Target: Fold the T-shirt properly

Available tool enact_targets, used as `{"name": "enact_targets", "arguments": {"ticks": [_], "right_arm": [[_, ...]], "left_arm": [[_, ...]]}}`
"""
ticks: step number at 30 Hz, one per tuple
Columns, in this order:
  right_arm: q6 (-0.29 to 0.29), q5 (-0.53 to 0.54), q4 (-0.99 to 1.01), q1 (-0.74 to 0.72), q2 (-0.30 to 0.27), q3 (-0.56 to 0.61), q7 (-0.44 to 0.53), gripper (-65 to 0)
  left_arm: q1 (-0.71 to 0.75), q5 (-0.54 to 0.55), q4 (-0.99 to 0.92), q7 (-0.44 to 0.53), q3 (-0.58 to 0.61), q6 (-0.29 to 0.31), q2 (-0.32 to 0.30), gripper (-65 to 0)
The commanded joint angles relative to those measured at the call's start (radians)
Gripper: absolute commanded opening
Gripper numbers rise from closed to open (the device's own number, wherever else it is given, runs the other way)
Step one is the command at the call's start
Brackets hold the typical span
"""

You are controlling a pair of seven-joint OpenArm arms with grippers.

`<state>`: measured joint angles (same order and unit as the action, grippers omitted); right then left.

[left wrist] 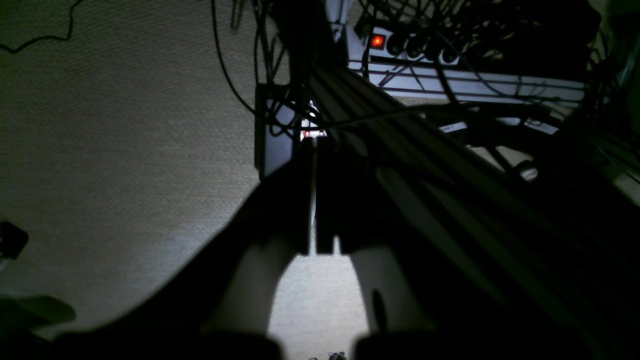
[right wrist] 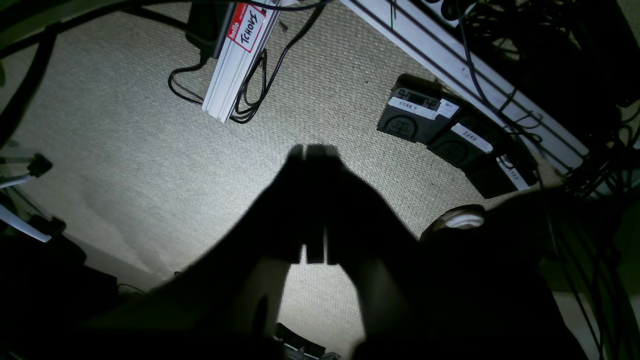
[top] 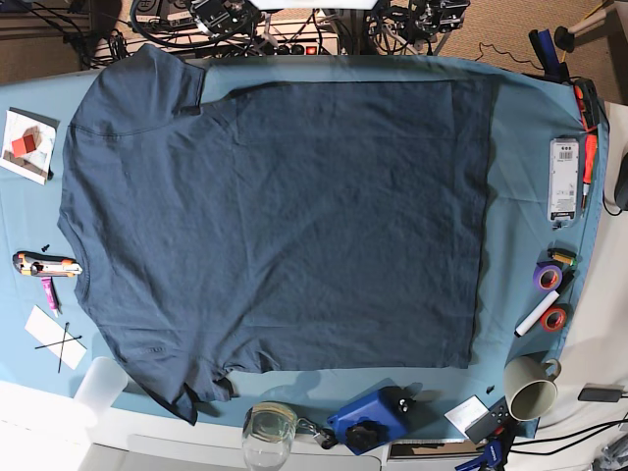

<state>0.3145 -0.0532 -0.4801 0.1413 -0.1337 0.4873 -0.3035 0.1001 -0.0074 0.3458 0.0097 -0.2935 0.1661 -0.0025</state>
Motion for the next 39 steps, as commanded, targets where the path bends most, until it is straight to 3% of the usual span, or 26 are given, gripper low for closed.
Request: {"name": "enact_targets", "arguments": {"ticks": [1, 23, 30, 39], "right_arm": [[0.008, 0.004, -0.009, 0.003, -0.008, 0.003, -0.003, -65.0], [0.008, 0.004, -0.009, 0.003, -0.008, 0.003, -0.004, -65.0], [0.007, 0.004, -0.011, 0.010, -0.014, 0.002, -0.065, -65.0], [0.005, 0.005, -0.150, 0.128, -0.092, 0.002, -0.096, -65.0]], "left_arm": [[0.002, 0.000, 0.006, 0.011, 0.003, 0.010, 0.005, -65.0], [0.003, -0.001, 0.006, 0.011, 0.003, 0.010, 0.005, -65.0], [0.038, -0.001, 0.015, 0.007, 0.003, 0.008, -0.006, -65.0], [0.209, -0.001, 0.200, 0.006, 0.003, 0.010, -0.065, -65.0]]}}
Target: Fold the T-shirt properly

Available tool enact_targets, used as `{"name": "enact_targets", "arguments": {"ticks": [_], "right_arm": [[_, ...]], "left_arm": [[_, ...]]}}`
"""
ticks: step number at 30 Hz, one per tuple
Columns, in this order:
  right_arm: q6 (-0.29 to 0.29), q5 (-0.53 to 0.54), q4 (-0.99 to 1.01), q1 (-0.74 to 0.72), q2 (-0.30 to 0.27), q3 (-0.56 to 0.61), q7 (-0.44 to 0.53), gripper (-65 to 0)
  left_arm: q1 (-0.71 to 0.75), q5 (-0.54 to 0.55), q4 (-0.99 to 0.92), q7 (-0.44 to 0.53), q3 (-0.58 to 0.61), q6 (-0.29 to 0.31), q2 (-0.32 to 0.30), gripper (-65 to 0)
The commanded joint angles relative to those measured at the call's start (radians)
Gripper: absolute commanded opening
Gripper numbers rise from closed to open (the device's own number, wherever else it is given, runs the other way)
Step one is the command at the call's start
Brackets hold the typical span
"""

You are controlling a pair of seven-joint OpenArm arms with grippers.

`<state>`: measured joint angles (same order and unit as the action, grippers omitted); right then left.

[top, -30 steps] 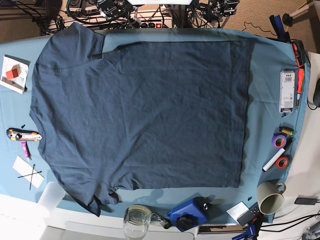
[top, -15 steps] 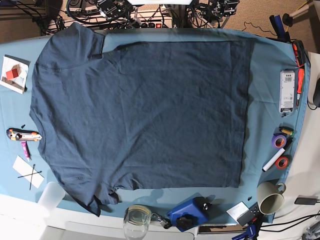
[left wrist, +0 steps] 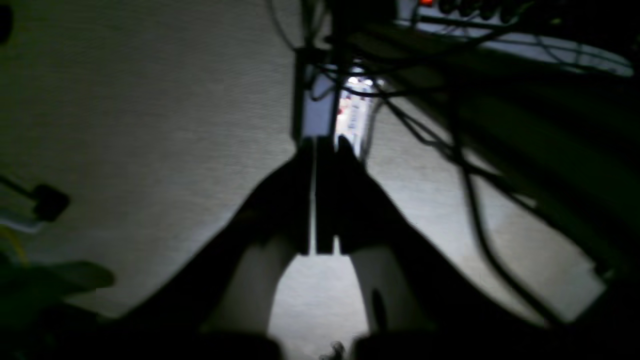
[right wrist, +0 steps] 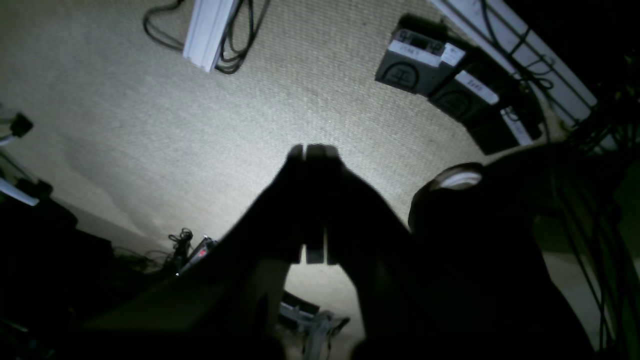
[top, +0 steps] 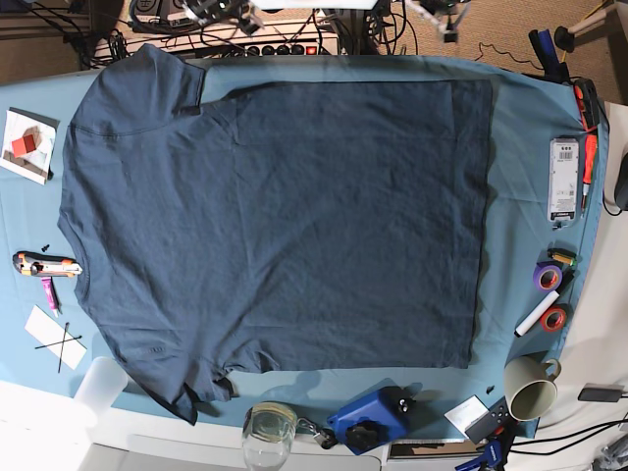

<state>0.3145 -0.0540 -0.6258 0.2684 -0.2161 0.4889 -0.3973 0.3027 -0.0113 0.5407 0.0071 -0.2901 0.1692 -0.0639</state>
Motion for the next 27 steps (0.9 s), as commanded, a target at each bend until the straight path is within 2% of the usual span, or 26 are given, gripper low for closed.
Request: {"name": "enact_targets", "arguments": {"ticks": [1, 5, 9, 12, 15, 19, 25, 27], "right_arm": [[0.005, 0.006, -0.043, 0.024, -0.026, 0.000, -0.009, -65.0], [-0.005, 0.068, -0.222, 0.118, -0.098, 0.000, -0.081, -65.0], [-0.085, 0.111, -0.426, 0.222, -0.180, 0.000, -0.154, -65.0], [-0.145, 0.110, -0.572, 0.303, -0.240, 0.000, -0.183, -65.0], [-0.166, 0.110, -0.706, 0.386, -0.287, -0.023, -0.216, -65.0], [-0.166, 0.119, -0.868, 0.518, -0.298, -0.138, -0.266, -65.0], [-0.165, 0.232, -1.045, 0.687, -0.299, -0.377, -0.300, -65.0], [-0.157, 0.269, -1.094, 0.731, -0.299, -0.460, -0.319, -65.0]], "left_arm": [[0.029, 0.003, 0.035, 0.009, -0.001, 0.007, -0.010, -65.0], [0.122, 0.008, 0.169, -0.018, -0.001, 0.011, -0.024, -65.0], [0.226, 0.118, 0.332, -0.112, -0.001, 0.010, -0.029, -65.0], [0.306, 0.167, 0.456, -0.123, -0.001, 0.010, -0.039, -65.0], [0.388, 0.166, 0.585, -0.124, -0.001, 0.011, -0.043, -65.0], [0.492, 0.185, 0.760, -0.174, -0.001, 0.011, -0.045, -65.0], [0.616, 0.199, 0.983, -0.176, -0.001, 0.009, -0.054, -65.0], [0.652, 0.199, 1.061, -0.193, -0.001, -0.008, -0.054, -65.0]]}}
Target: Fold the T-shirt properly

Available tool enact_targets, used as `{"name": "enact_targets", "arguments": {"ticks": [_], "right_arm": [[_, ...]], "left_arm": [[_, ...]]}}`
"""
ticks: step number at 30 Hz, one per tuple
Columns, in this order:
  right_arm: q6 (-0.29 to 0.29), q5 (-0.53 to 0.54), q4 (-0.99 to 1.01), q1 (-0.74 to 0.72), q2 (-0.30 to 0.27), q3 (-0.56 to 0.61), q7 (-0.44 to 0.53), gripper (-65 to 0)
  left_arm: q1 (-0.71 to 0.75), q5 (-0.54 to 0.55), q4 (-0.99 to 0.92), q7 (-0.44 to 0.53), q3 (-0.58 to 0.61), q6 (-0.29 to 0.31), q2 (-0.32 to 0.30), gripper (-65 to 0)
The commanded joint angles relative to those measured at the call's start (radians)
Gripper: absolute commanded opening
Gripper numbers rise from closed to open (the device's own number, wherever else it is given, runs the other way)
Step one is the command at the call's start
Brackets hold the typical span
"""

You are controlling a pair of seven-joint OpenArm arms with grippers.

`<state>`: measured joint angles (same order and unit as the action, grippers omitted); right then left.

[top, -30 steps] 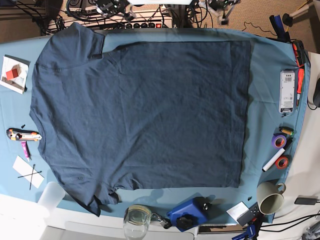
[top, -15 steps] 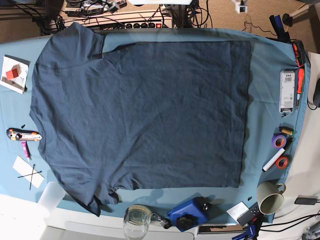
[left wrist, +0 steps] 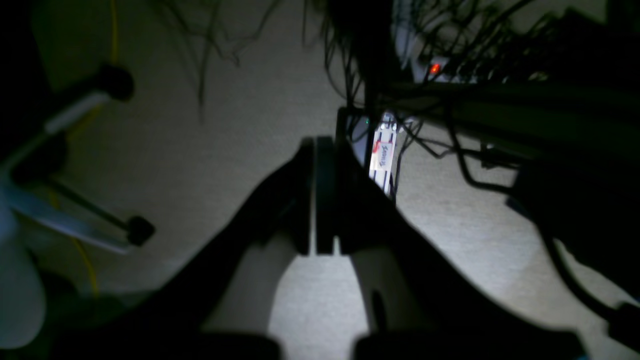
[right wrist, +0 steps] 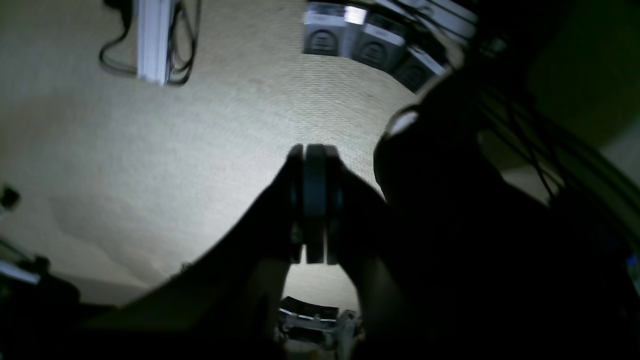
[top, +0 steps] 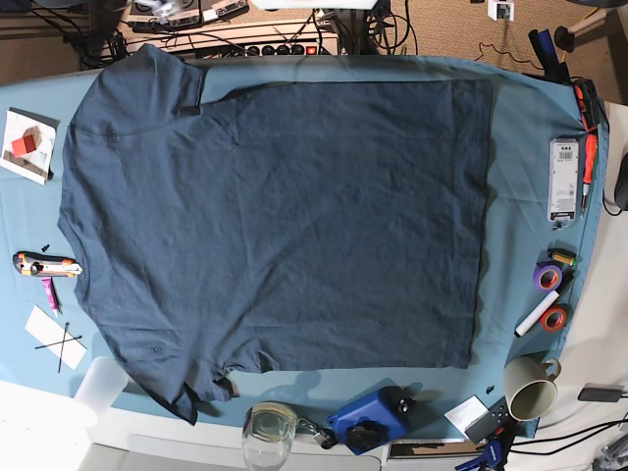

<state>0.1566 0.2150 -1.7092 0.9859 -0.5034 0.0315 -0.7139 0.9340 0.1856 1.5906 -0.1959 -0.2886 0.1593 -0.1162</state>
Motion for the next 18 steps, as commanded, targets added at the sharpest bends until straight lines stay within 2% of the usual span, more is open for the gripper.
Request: {"name": "enact_targets", "arguments": {"ticks": [1, 6, 11, 14, 18], "right_arm": [[0.012, 0.019, -0.036, 0.032, -0.011, -0.045, -0.013, -65.0], [0.093, 0.136, -0.171, 0.098, 0.014, -0.261, -0.053, -65.0], [0.192, 0.298, -0.314, 0.103, 0.060, -0.481, -0.132, -65.0], [0.198, 0.355, -0.381, 0.100, 0.080, -0.591, -0.131, -65.0], [0.198, 0.360, -0.445, 0.084, 0.093, -0.705, -0.132, -65.0]], "left_arm": [[0.036, 0.002, 0.051, -0.009, -0.003, -0.013, -0.001, -65.0], [0.096, 0.002, 0.248, -0.059, -0.003, -0.110, -0.003, -65.0], [0.108, 0.002, 0.412, -0.162, -0.009, -0.118, -0.003, -65.0], [0.108, 0.002, 0.478, -0.176, -0.009, -0.118, -0.003, -65.0], [0.107, 0.002, 0.535, -0.179, -0.009, -0.118, -0.003, -65.0]]}}
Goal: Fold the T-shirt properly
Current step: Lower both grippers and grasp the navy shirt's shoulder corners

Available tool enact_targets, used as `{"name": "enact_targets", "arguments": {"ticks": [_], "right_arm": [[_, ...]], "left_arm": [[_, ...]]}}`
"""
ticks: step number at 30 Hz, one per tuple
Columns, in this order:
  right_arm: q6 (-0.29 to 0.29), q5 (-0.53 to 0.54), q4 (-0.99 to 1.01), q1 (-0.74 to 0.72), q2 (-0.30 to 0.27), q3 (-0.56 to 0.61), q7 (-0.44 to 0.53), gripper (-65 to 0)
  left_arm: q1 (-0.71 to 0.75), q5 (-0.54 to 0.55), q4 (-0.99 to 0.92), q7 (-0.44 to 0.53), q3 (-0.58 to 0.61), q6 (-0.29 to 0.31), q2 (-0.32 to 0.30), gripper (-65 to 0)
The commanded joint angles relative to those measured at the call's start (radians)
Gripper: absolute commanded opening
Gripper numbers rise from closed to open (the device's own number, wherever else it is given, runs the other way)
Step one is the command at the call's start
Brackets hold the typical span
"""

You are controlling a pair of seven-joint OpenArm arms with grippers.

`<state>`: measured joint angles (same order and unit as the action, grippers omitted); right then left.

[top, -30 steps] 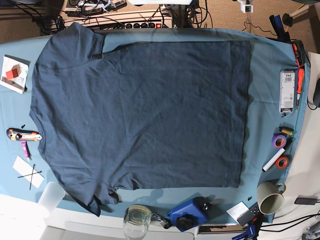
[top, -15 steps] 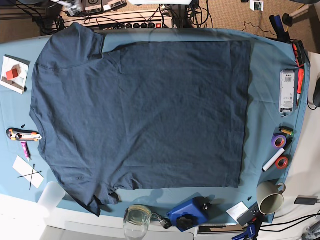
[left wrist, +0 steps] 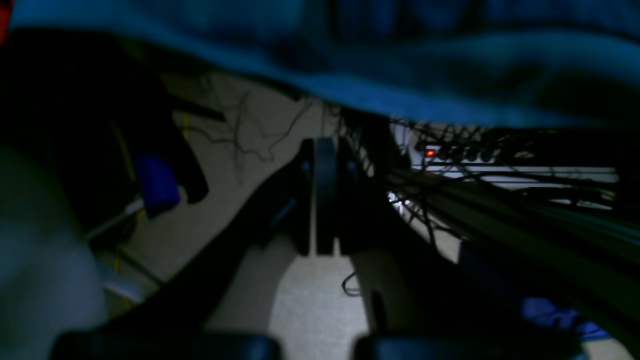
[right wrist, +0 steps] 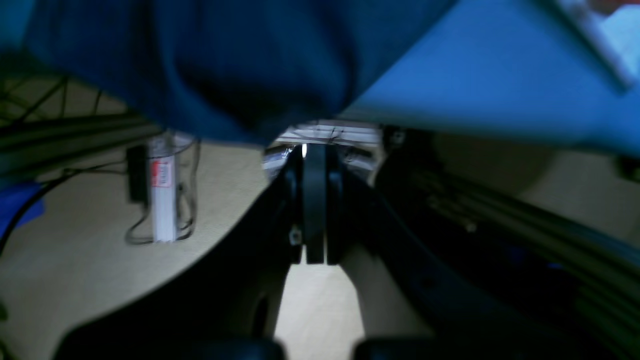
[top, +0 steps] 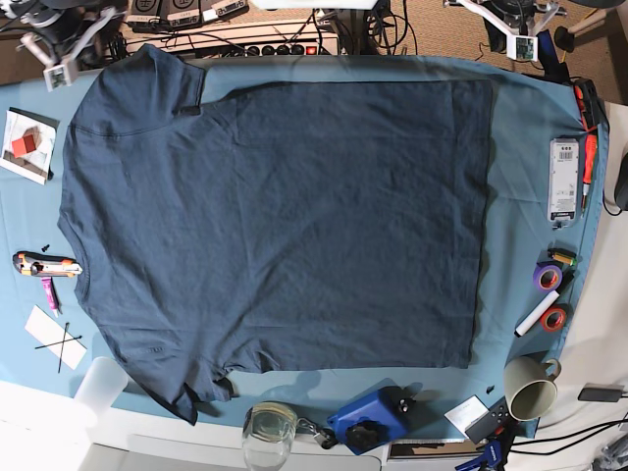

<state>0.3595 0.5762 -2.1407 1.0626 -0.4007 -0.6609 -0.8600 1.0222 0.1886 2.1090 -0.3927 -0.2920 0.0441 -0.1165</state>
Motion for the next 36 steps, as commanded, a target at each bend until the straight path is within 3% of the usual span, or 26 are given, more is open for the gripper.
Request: {"name": "enact_targets", "arguments": {"ticks": [1, 9, 14, 19, 21, 30, 32, 36], "right_arm": [[-0.005, -0.001, -0.021, 0.001, -0.009, -0.032, 0.012, -65.0], [-0.004, -0.083, -0.025, -0.037, -0.009, -0.092, -0.006, -64.4], [-0.040, -0.166, -0.025, -0.038, -0.009, -0.092, -0.044, -37.3], [-0.037, -0.166, 0.005, -0.069, 0.019, -0.092, -0.090, -36.1], [0.011, -0.157, 0.054, -0.100, 0.043, -0.092, -0.082, -36.1], [0.329, 0.157, 0.400, -0.271, 0.049, -0.092, -0.125, -36.1], [0.339, 0.211, 0.435, -0.306, 0.049, -0.092, -0.144, -36.1], [0.339, 0.222, 0.462, -0.362, 0.049, -0.092, -0.145, -36.1]], "left_arm": [[0.019, -0.001, 0.023, 0.018, -0.006, -0.003, -0.003, -65.0], [0.016, -0.001, 0.027, 0.018, -0.006, -0.002, -0.003, -65.0], [0.016, -0.001, 0.027, 0.018, -0.006, 0.001, -0.003, -65.0], [0.010, 0.000, 0.027, 0.018, -0.005, 0.001, -0.006, -65.0], [0.005, 0.000, 0.027, 0.018, -0.005, 0.008, -0.010, -65.0], [0.005, 0.008, 0.027, 0.018, -0.005, 0.008, -0.026, -65.0], [0.005, 0.008, 0.027, 0.018, -0.005, 0.008, -0.026, -65.0], [0.005, 0.008, 0.027, 0.018, -0.005, 0.008, -0.026, -65.0]]}}
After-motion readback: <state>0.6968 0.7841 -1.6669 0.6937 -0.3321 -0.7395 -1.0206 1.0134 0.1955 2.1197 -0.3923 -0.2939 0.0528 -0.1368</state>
